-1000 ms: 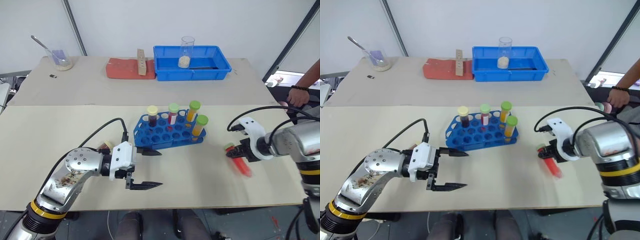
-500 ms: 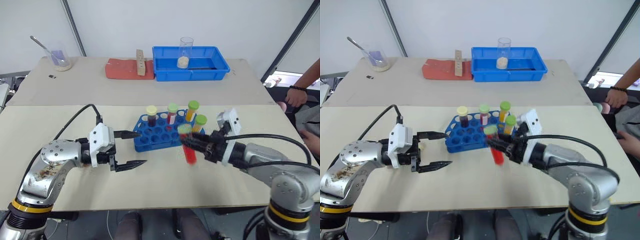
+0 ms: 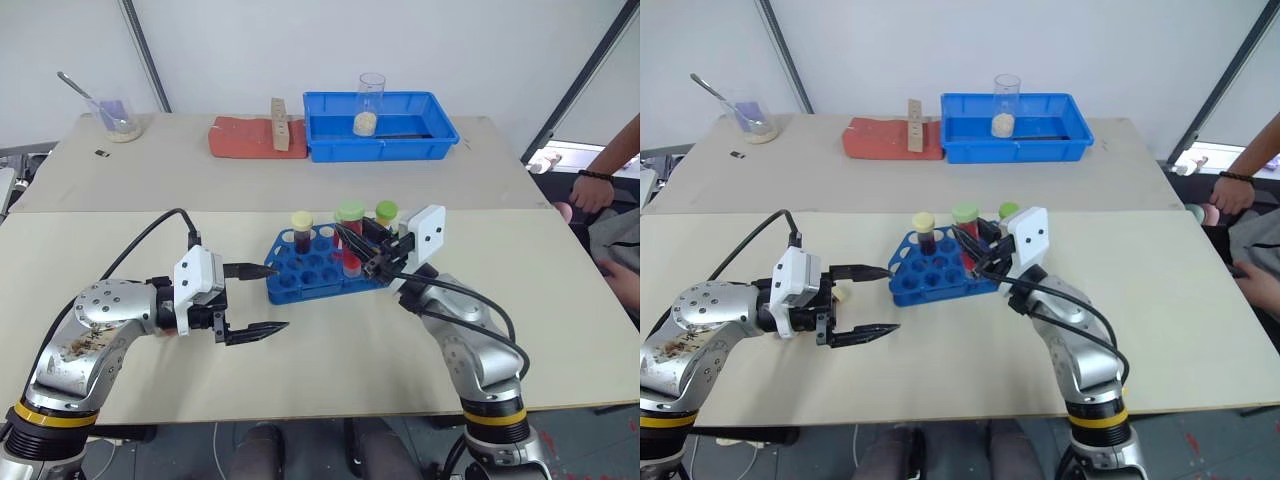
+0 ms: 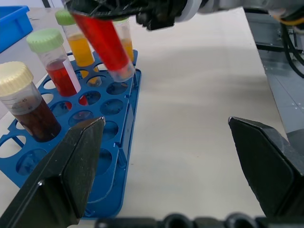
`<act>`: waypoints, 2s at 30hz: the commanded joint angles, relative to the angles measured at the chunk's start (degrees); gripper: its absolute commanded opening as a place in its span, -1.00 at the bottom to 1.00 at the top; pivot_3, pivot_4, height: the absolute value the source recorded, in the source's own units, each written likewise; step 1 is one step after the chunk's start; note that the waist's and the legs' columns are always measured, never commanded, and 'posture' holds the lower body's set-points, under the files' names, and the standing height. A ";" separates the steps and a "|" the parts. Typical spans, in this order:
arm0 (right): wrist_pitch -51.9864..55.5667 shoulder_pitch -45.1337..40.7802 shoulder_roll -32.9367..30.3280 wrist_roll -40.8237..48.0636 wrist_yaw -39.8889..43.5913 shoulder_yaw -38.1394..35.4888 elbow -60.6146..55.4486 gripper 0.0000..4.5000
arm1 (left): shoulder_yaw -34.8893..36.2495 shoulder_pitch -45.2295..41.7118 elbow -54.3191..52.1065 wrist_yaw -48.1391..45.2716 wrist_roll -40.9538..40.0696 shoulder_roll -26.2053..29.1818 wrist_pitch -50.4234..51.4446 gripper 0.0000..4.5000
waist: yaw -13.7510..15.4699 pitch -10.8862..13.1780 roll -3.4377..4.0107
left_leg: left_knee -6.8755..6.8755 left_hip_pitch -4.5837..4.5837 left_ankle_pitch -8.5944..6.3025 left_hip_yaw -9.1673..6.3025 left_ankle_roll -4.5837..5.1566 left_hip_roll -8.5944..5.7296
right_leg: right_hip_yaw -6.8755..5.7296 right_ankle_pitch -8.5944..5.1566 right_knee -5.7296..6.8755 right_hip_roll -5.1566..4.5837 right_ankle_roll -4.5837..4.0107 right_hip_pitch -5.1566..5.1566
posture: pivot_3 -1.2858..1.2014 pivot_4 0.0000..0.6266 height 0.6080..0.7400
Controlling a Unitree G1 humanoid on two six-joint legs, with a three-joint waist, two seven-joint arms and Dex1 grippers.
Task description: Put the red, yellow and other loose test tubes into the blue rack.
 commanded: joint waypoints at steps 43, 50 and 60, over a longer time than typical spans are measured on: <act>-16.54 9.66 -3.06 -7.88 4.39 5.30 3.93 0.82 | 5.01 -2.88 -3.19 9.66 -4.16 5.22 13.86 1.00 | -0.03 -0.01 -0.02 | -0.02 0.14 0.00 -0.02 0.00 0.02 | 0.01 -0.09 0.12 0.03 -0.16 0.04 | 0.03 -0.52 1.00; -4.78 8.72 -17.26 0.03 16.08 3.12 -6.80 0.82 | 1.82 -8.49 3.17 6.41 0.52 16.43 19.66 1.00 | 0.10 0.00 -0.04 | -0.01 0.18 0.00 0.00 0.00 0.02 | -0.01 -0.27 0.16 0.04 -0.41 0.03 | 0.03 -0.52 1.00; 13.88 -1.13 -27.51 18.47 28.33 2.48 -15.66 0.82 | -13.82 -20.42 16.26 -0.45 14.42 23.35 22.37 1.00 | 0.35 0.03 -0.09 | -0.12 0.14 -0.01 -0.02 0.00 0.03 | -0.02 -0.39 0.16 0.12 -0.46 0.00 | 0.03 -0.52 1.00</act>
